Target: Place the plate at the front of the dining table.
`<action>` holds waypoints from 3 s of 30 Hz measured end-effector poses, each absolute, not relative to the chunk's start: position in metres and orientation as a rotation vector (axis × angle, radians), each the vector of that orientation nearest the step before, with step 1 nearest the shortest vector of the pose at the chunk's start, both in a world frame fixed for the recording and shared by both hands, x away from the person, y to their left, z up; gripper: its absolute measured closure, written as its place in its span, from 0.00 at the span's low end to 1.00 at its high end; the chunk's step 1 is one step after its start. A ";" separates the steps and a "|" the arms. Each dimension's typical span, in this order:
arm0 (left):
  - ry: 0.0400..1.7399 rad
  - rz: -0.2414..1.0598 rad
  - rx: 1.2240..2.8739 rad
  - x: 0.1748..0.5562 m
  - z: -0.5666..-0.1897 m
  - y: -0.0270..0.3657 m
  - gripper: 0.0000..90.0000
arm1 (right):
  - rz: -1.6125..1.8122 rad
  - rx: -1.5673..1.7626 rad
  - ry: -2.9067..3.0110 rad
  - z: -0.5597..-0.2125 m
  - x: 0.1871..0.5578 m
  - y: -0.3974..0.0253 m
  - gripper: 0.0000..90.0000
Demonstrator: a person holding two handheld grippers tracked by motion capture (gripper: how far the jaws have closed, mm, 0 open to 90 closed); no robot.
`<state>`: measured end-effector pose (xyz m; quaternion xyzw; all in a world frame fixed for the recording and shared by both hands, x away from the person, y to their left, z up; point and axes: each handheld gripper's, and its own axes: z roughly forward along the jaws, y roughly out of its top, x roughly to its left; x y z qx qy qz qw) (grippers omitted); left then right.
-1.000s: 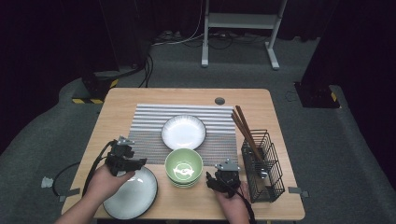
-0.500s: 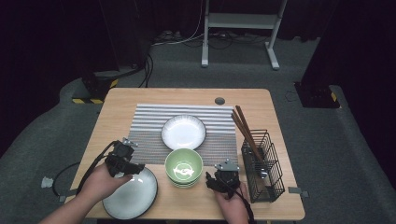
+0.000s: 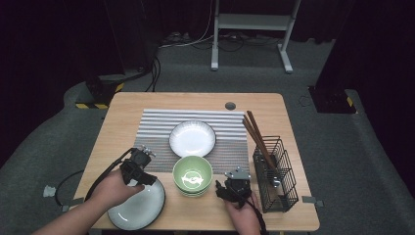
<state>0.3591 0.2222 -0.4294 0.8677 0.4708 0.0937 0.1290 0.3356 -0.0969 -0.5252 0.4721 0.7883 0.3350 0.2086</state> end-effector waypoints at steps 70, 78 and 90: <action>1.327 0.069 2.714 0.395 -0.369 0.136 0.44 | 0.952 1.279 2.227 -0.525 0.337 -0.097 0.33; 1.334 0.045 2.708 0.397 -0.372 0.131 0.45 | 0.953 1.276 2.228 -0.525 0.337 -0.097 0.33; 1.361 0.052 2.726 0.398 -0.380 0.123 0.65 | 0.951 1.276 2.229 -0.525 0.337 -0.097 0.33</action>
